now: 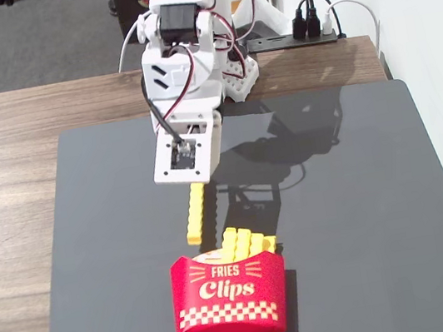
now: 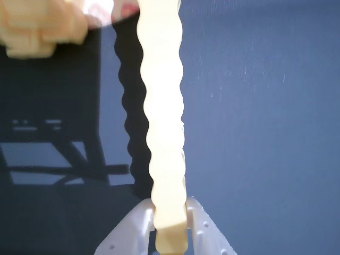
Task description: Grab a fry
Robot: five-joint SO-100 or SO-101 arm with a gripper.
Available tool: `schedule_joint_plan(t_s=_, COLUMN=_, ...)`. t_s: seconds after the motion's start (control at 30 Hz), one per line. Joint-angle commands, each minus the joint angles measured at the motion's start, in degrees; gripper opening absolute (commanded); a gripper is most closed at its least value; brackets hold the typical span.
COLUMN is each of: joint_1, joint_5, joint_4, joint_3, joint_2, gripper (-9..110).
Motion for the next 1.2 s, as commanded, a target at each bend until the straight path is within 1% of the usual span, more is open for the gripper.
schedule_joint_plan(t_s=0.0, joint_1=-0.2, joint_5=0.3, joint_4=3.6, joint_3=-0.3, joint_2=4.7, gripper=1)
schedule_joint_plan(t_s=0.17, joint_1=0.2, joint_5=0.3, joint_4=14.1, joint_3=-4.9, joint_2=9.5, gripper=1)
schedule_joint_plan(t_s=0.33, joint_1=0.2, joint_5=-2.1, joint_4=23.3, joint_3=-11.5, joint_2=13.7, gripper=1)
schedule_joint_plan(t_s=0.6, joint_1=-4.2, joint_5=-3.1, joint_4=35.9, joint_3=-26.5, joint_2=14.6, gripper=1)
schedule_joint_plan(t_s=0.77, joint_1=-6.4, joint_5=-2.2, joint_4=38.5, joint_3=-33.7, joint_2=10.9, gripper=1)
schedule_joint_plan(t_s=1.17, joint_1=-5.4, joint_5=-3.2, joint_4=36.6, joint_3=-34.1, joint_2=9.1, gripper=1)
